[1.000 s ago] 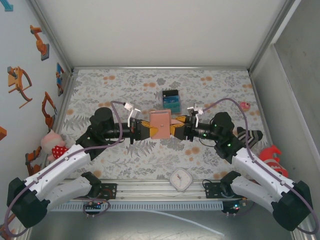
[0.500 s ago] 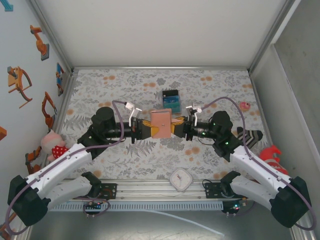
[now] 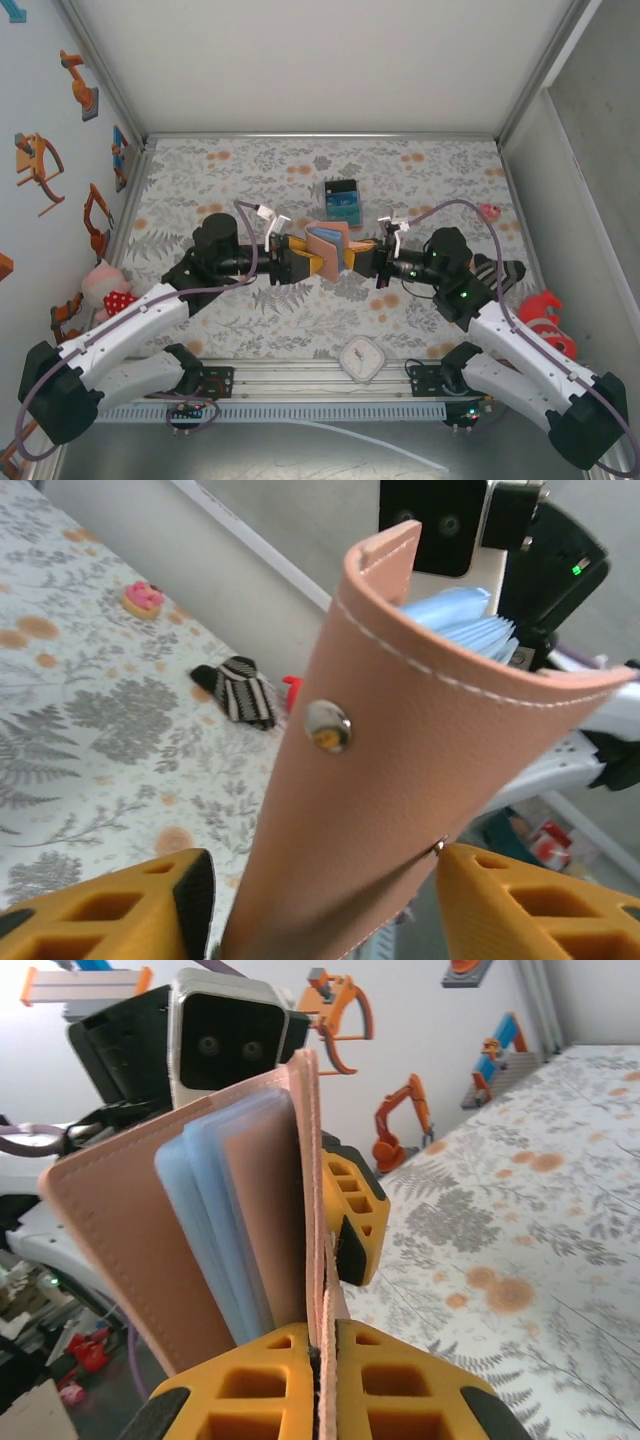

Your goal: Take the credit cards out of the card holder

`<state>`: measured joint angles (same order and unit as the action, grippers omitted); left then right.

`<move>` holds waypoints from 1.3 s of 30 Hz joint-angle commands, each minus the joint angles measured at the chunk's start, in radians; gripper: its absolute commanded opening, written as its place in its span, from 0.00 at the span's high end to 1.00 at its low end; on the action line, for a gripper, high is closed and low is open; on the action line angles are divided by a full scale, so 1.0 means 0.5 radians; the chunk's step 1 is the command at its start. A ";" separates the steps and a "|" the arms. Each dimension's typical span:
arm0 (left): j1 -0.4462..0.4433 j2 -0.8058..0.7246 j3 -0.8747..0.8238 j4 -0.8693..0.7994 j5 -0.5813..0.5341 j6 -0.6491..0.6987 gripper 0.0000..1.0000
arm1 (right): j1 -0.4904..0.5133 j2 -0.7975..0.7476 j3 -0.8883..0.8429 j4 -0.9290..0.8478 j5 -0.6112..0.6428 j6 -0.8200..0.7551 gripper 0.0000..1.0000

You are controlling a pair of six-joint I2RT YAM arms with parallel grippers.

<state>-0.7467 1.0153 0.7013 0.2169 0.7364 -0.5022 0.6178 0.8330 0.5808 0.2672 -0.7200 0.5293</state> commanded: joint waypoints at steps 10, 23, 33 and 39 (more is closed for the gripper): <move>-0.141 0.206 0.074 0.105 -0.288 0.030 0.07 | 0.010 -0.046 0.199 -0.431 0.495 -0.132 1.00; -0.222 0.219 0.119 -0.029 -0.674 0.108 0.68 | 0.013 -0.087 0.226 -0.534 0.650 -0.140 1.00; -0.225 0.043 0.067 -0.101 -0.709 0.174 0.69 | 0.014 -0.019 0.226 -0.502 0.595 -0.137 1.00; -0.222 0.065 0.076 -0.096 -0.722 0.173 0.85 | 0.013 0.016 0.235 -0.457 0.506 -0.111 1.00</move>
<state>-0.8555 1.0508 0.7326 0.1513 0.3687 -0.4324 0.6178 0.8417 0.6506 -0.0113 -0.4286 0.4713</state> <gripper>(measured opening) 0.163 0.079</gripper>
